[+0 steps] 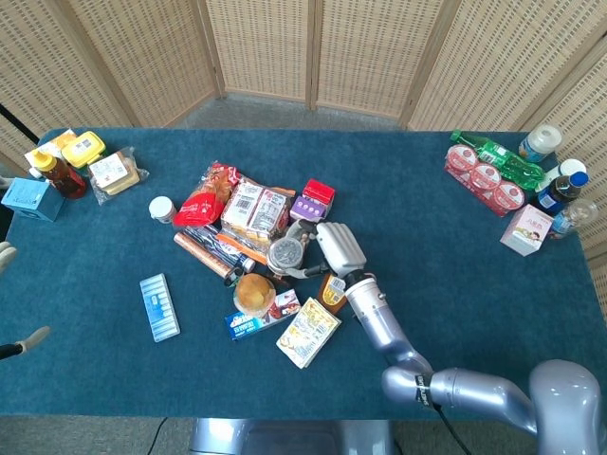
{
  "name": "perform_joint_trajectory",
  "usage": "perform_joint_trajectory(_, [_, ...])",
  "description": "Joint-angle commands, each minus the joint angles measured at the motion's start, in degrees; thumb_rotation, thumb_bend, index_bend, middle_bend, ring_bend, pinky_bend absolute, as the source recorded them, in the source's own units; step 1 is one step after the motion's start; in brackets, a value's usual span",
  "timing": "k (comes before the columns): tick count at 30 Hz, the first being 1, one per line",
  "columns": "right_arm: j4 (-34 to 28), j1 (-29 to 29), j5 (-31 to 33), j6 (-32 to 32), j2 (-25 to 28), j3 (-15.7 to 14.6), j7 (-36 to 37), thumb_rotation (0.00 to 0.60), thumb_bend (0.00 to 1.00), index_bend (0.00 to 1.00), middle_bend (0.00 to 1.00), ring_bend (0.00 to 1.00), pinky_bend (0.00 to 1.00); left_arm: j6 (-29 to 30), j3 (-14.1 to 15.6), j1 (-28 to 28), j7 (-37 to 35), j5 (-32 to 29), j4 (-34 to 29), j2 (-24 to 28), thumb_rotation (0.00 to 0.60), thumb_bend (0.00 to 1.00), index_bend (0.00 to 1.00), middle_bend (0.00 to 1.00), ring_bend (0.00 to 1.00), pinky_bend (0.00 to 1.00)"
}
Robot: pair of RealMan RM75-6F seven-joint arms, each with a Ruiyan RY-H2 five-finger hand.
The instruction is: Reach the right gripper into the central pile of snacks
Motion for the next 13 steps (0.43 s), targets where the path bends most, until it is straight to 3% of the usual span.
perform_joint_trajectory(1, [-2.4, -1.0, -1.1, 1.3, 1.9, 0.1, -0.3, 0.6, 0.0, 0.5, 0.53, 0.33, 0.4, -0.1, 0.0, -0.1, 0.1, 0.1, 0.0, 0.0, 0.6, 0.13, 0.0, 0.0, 0.0, 0.0])
perform_joint_trajectory(13, [-11.5, -3.2, -0.9, 4.8, 9.5, 2.6, -2.9, 0.6, 0.0, 0.51, 0.53, 0.33, 0.4, -0.7, 0.3, -0.5, 0.9, 1.3, -0.5, -0.3, 0.6, 0.13, 0.0, 0.0, 0.0, 0.0])
